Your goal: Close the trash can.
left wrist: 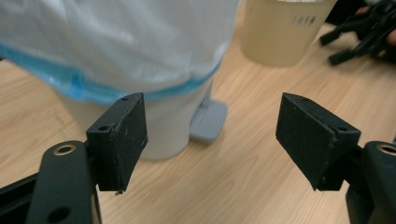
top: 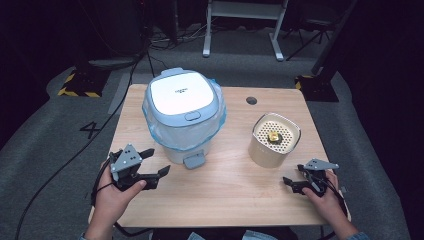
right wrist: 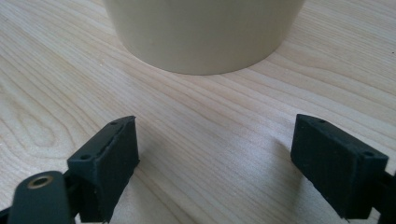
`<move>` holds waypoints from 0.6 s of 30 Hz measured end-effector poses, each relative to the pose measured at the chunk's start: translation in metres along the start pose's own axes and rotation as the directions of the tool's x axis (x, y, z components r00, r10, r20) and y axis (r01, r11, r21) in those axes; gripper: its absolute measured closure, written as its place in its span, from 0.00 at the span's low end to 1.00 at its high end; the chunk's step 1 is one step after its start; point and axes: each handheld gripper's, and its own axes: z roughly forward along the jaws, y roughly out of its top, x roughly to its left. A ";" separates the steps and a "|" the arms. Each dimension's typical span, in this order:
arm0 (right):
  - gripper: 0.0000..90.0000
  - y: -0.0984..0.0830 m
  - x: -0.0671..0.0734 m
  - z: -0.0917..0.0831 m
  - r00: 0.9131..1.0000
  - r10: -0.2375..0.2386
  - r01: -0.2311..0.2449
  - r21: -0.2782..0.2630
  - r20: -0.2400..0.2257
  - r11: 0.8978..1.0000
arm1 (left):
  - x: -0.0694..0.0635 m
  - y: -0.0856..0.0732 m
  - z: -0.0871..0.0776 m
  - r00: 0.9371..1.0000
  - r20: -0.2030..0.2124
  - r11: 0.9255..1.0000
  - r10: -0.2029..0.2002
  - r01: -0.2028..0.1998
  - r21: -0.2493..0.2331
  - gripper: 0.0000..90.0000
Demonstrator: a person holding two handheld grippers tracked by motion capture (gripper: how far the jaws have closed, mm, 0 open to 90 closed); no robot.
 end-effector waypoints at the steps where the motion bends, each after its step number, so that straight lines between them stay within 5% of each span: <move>1: 0.17 0.000 0.000 0.000 1.000 0.000 0.000 0.000 0.000 1.000 | 0.001 -0.003 0.001 1.000 -0.006 1.000 -0.004 0.004 0.005 0.28; 18: 0.17 0.000 0.000 0.000 1.000 0.000 0.000 0.000 0.000 1.000 | 0.006 -0.049 0.035 0.999 -0.003 0.988 -0.052 0.052 0.144 0.28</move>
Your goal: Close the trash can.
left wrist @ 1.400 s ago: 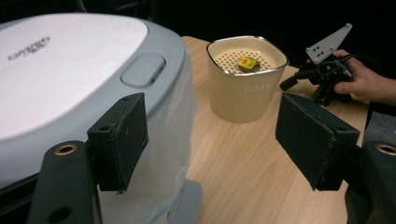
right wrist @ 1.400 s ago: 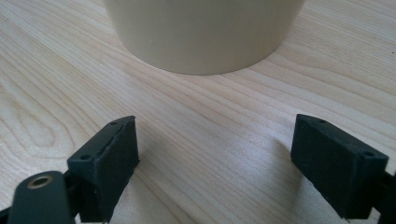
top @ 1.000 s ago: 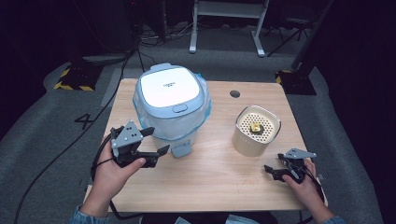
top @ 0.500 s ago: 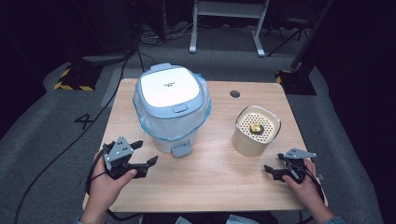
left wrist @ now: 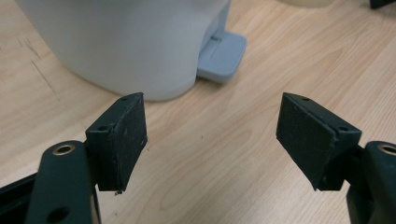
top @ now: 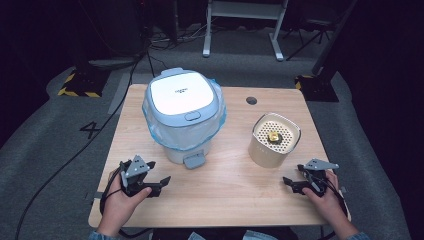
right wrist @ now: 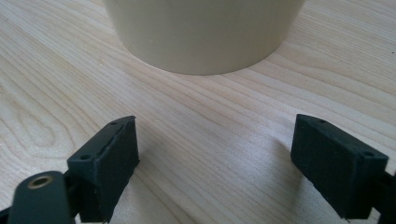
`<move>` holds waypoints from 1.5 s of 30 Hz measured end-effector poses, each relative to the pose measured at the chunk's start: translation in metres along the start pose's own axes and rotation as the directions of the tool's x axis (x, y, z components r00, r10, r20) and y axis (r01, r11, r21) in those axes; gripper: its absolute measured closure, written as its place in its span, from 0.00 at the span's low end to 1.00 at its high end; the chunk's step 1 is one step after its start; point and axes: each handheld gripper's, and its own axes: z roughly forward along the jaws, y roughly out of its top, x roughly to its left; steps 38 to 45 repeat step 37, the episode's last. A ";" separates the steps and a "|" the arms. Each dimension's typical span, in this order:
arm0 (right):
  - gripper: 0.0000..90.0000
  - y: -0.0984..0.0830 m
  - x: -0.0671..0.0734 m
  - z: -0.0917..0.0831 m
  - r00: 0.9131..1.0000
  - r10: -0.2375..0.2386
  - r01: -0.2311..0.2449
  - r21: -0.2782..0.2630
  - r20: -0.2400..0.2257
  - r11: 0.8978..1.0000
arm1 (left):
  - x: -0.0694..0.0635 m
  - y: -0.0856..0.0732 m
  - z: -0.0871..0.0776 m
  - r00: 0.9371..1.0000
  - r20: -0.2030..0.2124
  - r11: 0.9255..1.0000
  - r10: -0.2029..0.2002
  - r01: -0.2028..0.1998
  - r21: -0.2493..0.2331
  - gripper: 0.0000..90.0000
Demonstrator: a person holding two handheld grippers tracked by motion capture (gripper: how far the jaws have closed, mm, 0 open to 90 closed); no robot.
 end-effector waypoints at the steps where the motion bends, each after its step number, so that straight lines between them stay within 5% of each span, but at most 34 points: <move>1: 0.17 0.000 0.000 0.000 1.000 0.000 0.000 0.000 0.000 1.000 | 0.000 -0.003 0.002 1.000 0.001 1.000 -0.011 0.011 0.011 0.28; 9: 0.17 0.000 0.000 0.000 1.000 0.000 0.000 0.000 0.000 1.000 | 0.003 -0.025 0.018 0.999 -0.006 0.994 -0.037 0.037 0.100 0.28; 15: 0.17 0.000 0.000 0.000 1.000 0.000 0.000 0.000 0.000 1.000 | 0.002 -0.040 0.030 1.000 -0.030 0.974 -0.010 0.017 0.224 0.25; 19: 0.17 0.000 0.000 0.000 1.000 0.000 0.000 0.000 0.000 1.000 | 0.001 -0.041 0.032 0.999 -0.040 0.977 0.001 0.008 0.214 0.22; 23: 0.17 0.000 0.000 0.000 1.000 0.000 0.000 0.000 0.000 1.000 | 0.004 -0.046 0.038 0.999 -0.046 0.988 0.025 -0.017 0.152 0.15; 30: 0.17 0.000 0.000 0.000 1.000 0.000 0.000 0.000 0.000 1.000 | 0.007 -0.041 0.044 0.995 -0.097 0.987 -0.022 0.037 0.156 0.11; 45: 0.17 0.000 0.000 0.000 1.000 0.000 0.000 0.000 0.000 1.000 | 0.007 -0.041 0.044 0.994 -0.104 0.987 -0.022 0.038 0.155 0.10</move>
